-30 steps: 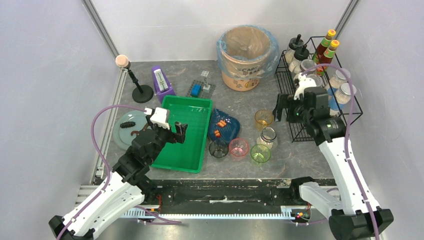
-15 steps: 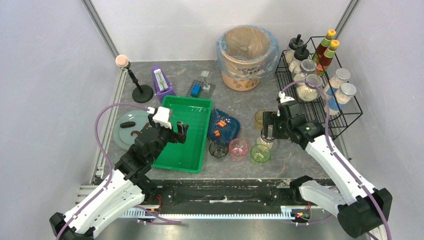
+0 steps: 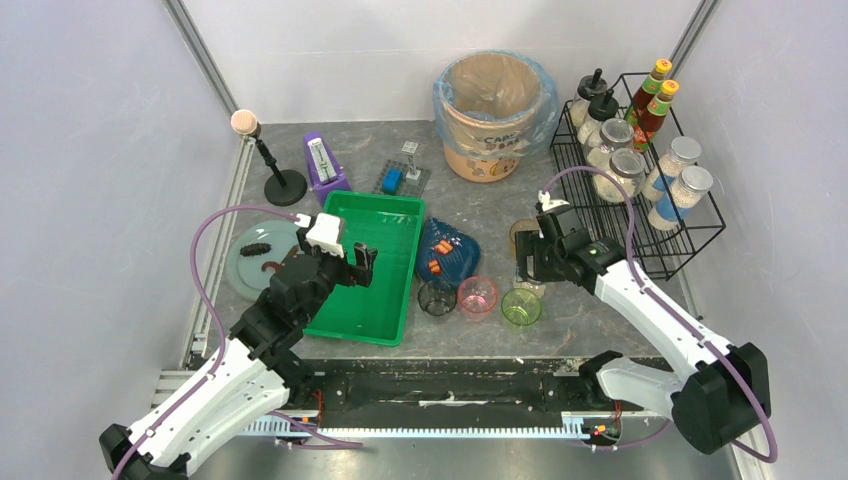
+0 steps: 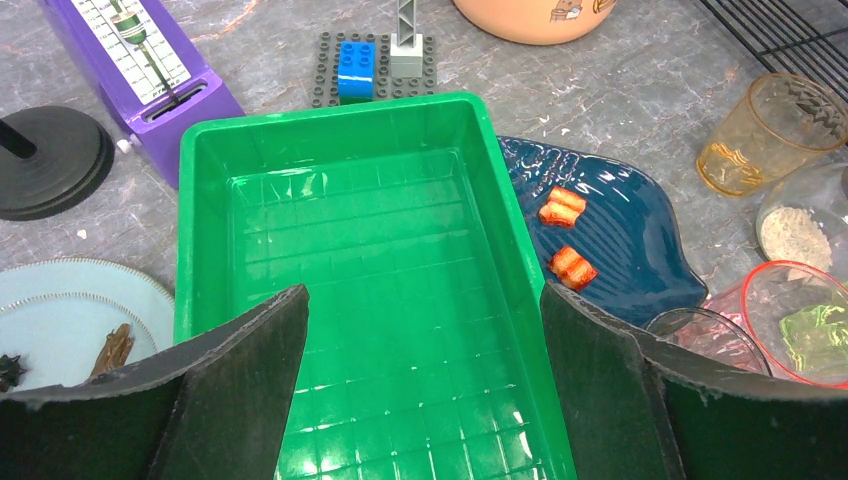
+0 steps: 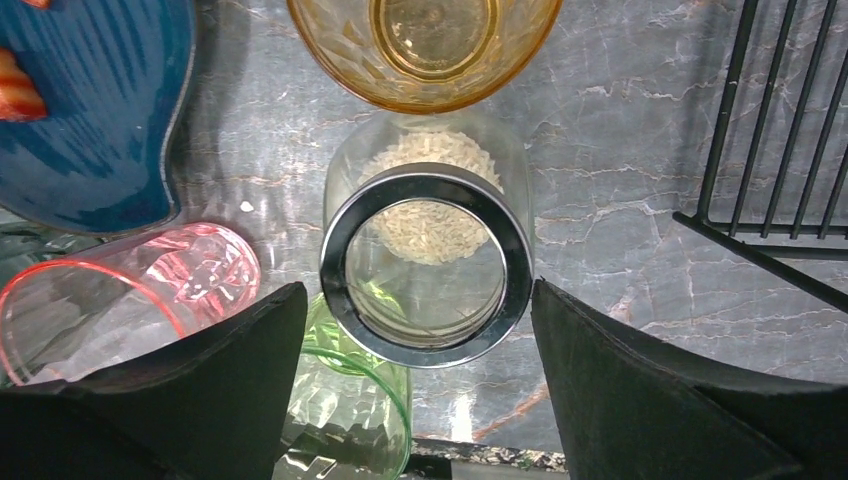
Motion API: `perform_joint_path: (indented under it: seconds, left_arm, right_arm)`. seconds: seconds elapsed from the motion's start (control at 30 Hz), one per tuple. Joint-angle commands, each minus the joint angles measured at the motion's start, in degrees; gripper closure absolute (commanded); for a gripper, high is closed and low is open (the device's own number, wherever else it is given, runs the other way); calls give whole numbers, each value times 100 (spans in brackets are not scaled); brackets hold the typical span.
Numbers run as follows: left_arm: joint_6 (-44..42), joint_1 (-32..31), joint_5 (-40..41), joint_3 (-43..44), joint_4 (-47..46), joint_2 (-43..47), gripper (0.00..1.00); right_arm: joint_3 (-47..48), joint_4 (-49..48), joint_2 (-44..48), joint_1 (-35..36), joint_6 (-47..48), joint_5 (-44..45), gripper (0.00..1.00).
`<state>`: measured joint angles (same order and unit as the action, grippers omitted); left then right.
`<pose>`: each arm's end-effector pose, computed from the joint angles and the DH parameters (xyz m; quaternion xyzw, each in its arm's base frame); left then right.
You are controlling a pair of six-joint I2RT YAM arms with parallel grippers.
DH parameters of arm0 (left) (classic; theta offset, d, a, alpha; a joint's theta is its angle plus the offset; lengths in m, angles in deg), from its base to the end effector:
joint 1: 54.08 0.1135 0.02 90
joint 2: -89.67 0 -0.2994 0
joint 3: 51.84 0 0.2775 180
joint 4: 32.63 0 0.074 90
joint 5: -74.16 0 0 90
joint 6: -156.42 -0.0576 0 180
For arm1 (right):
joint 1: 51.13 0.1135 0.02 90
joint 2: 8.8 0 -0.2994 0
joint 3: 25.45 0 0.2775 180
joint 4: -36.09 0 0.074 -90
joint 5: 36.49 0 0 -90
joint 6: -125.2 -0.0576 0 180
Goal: Clear the kitchen counter
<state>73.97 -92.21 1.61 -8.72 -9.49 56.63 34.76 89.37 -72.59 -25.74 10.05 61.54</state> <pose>0.1427 -0.0900 0.2962 0.1130 0.7714 -0.1292 0.6128 0.2170 0.0941 0.2551 0.0180 0.9562 0.0608 0.2859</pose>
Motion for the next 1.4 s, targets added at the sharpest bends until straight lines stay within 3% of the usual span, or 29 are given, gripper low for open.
perform_joint_path:
  seconds: [0.0, 0.3, 0.47, 0.63, 0.83, 1.03, 1.37]
  left_arm:
    - [-9, -37, -23, 101, -147, 8, 9]
    - [-26, -37, -5, 97, -127, 20, 9]
    - [-24, -37, -5, 97, -134, 43, 9]
    - [-26, -37, 17, 93, -134, 55, 9]
    - [-26, -37, 28, 96, -125, 95, 9]
    - [-32, -37, 41, 93, -125, 124, 9]
    - [-26, -37, 48, 85, -116, 190, 9]
  right_arm:
    - [-66, -212, -146, 32, 265, 208, 18]
    - [262, -31, -362, 28, 483, 113, 44]
    - [816, 511, -371, 26, 416, 96, 75]
    - [1794, 1357, -537, 28, 214, 268, 99]
    - [3082, 1923, -597, 3, -294, 356, 100]
    - [4278, 2378, -580, -35, -1339, 1438, 100]
    - [4677, 3009, -608, -633, -2393, 2820, 100]
